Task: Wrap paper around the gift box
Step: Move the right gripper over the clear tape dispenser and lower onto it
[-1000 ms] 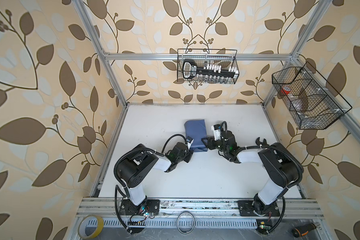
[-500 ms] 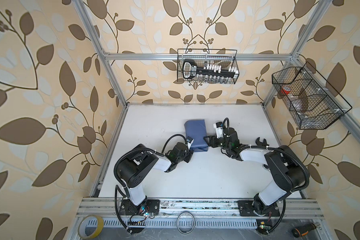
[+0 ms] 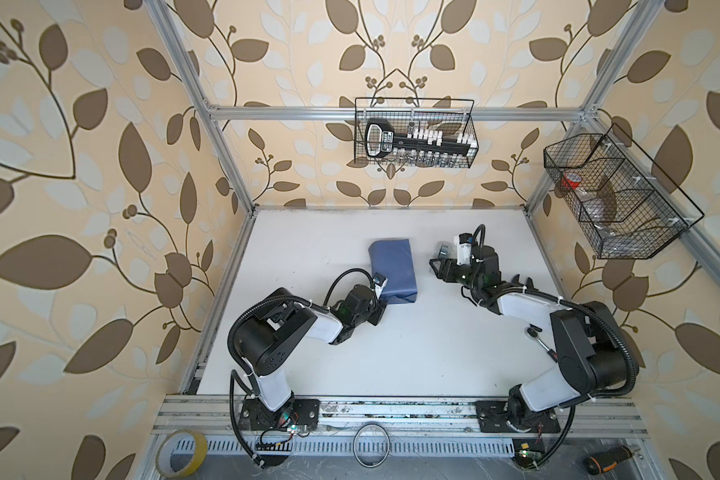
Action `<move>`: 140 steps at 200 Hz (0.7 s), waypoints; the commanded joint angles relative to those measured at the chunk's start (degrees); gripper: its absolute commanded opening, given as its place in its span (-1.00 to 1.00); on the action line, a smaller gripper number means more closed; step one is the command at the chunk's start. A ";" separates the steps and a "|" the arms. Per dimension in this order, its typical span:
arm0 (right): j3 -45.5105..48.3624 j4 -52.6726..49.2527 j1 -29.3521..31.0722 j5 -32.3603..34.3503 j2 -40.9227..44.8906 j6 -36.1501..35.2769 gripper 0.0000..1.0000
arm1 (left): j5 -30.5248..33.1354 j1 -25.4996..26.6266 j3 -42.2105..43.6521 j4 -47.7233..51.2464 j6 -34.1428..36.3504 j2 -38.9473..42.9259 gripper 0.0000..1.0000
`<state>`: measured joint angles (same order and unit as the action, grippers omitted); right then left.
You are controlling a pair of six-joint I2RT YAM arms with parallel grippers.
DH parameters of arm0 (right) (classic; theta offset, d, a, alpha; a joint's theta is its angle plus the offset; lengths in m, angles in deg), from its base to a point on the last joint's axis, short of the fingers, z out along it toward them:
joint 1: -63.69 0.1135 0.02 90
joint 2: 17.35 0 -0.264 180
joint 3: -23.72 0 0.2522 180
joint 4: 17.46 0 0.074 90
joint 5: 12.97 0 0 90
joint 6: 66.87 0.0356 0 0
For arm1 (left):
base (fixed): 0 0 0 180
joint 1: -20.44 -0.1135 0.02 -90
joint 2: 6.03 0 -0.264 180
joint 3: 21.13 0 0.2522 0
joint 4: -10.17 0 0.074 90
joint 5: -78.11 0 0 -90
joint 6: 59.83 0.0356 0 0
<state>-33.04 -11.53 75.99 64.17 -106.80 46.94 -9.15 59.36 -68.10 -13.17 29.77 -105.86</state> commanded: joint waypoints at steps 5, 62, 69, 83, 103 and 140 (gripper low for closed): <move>-5.56 -7.19 -1.88 1.79 -2.76 0.58 0.36 | -0.79 -0.34 -0.10 -1.49 -0.21 0.89 0.06; -12.52 -13.15 -4.54 -1.95 -9.70 1.96 0.18 | -0.88 -0.41 -0.10 -1.61 -0.19 0.78 0.06; -12.86 -13.32 -4.81 -2.33 -10.06 2.02 0.17 | -0.88 -0.40 -0.10 -1.58 -0.22 0.82 0.06; -13.36 -13.61 -5.49 -3.37 -10.93 2.33 0.12 | -0.89 -0.41 -0.11 -1.60 -0.21 0.73 0.06; -13.90 -13.71 -6.19 -5.00 -12.33 2.91 0.08 | -0.90 -0.38 -0.15 -1.59 -0.21 0.70 0.06; -15.02 -13.40 -6.41 -7.45 -14.84 3.50 0.02 | -0.99 -0.36 -0.34 -1.57 -0.21 0.52 0.06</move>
<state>-45.65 -24.21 69.69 59.82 -119.74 49.76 -9.15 59.36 -68.10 -13.17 29.77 -105.86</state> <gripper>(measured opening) 0.517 0.531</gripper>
